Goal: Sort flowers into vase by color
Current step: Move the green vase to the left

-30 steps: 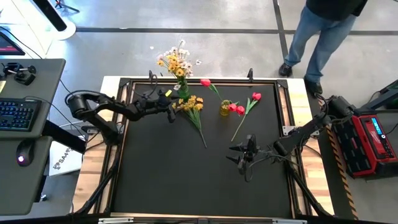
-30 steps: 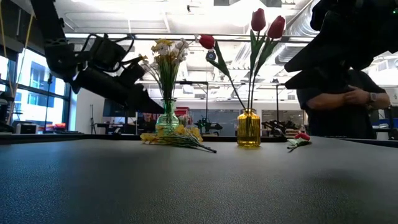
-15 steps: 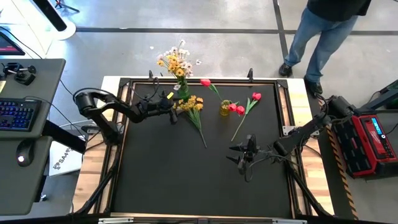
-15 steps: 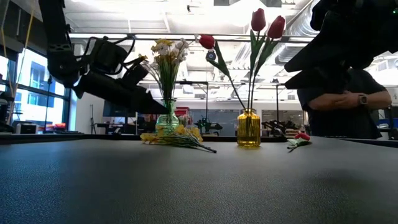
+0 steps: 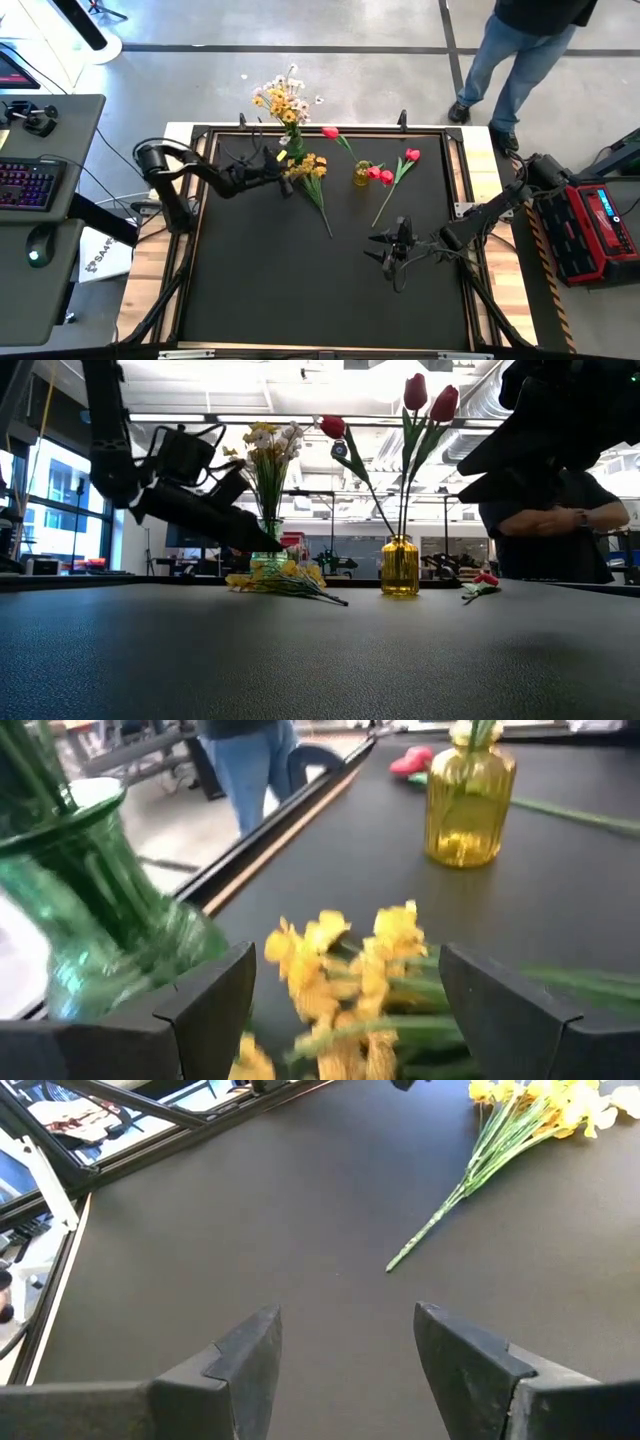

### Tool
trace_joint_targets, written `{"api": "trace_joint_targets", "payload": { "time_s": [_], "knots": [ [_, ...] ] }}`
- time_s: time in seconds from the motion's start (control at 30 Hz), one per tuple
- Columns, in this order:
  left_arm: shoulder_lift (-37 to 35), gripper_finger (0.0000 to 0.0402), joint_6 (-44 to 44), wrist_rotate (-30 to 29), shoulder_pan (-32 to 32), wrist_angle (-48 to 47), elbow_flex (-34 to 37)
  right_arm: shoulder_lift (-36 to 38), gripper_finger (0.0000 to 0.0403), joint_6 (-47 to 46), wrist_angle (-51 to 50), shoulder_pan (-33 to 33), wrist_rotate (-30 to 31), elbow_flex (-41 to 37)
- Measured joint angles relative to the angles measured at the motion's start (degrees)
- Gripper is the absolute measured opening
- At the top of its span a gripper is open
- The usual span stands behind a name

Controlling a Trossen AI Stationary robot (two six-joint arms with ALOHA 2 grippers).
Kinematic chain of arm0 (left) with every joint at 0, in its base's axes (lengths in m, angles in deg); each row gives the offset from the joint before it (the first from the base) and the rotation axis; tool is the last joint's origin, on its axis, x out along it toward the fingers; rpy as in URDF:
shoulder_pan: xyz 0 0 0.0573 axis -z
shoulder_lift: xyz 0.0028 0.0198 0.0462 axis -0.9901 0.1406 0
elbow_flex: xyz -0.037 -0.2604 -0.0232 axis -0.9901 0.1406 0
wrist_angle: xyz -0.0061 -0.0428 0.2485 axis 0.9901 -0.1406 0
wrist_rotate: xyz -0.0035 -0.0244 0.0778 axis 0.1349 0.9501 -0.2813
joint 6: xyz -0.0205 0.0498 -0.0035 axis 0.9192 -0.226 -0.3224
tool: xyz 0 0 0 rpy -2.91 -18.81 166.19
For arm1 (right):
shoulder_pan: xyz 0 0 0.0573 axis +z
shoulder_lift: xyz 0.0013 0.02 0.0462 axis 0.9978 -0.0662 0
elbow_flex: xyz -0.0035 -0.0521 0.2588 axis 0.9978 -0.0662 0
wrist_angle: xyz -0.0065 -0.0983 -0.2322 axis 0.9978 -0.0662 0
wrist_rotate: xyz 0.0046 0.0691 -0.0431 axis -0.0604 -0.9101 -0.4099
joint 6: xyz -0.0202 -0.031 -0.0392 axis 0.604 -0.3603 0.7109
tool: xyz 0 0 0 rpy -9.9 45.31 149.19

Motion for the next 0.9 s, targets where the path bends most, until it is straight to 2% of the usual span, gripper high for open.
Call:
{"api": "trace_joint_targets", "payload": {
  "time_s": [0.17,0.3,0.47,0.7,0.8,0.9],
  "knots": [
    [-7.09,0.0303,-1.4,-8.47,2.1,-11.17,1.93,0.0,0.0211,-0.09,0.0,0.0,0.0,0.0],
    [-12.47,0.0303,0.83,-9.36,0.13,-14.39,4.74,0.0,0.0211,-0.09,-0.02,0.0,0.0,0.0],
    [-16.31,0.0303,2.44,-6.39,-4.78,-13.57,7.71,0.0,0.0211,-0.08,-0.02,0.0,-0.02,0.0],
    [-15.47,0.0303,3.31,-5.8,-11.02,-6.8,8.23,0.0,0.0211,-0.53,0.0,0.0,-0.02,0.0],
    [-15.47,0.0303,2.65,-1.05,-13.57,-2.52,8.11,0.0,0.0211,-0.51,-0.02,0.0,-0.02,0.0],
    [-15.47,0.0303,2.48,1.82,-15.15,-2.53,6.58,0.0,0.0211,-0.21,-0.01,0.0,-0.01,0.0]
  ]
}}
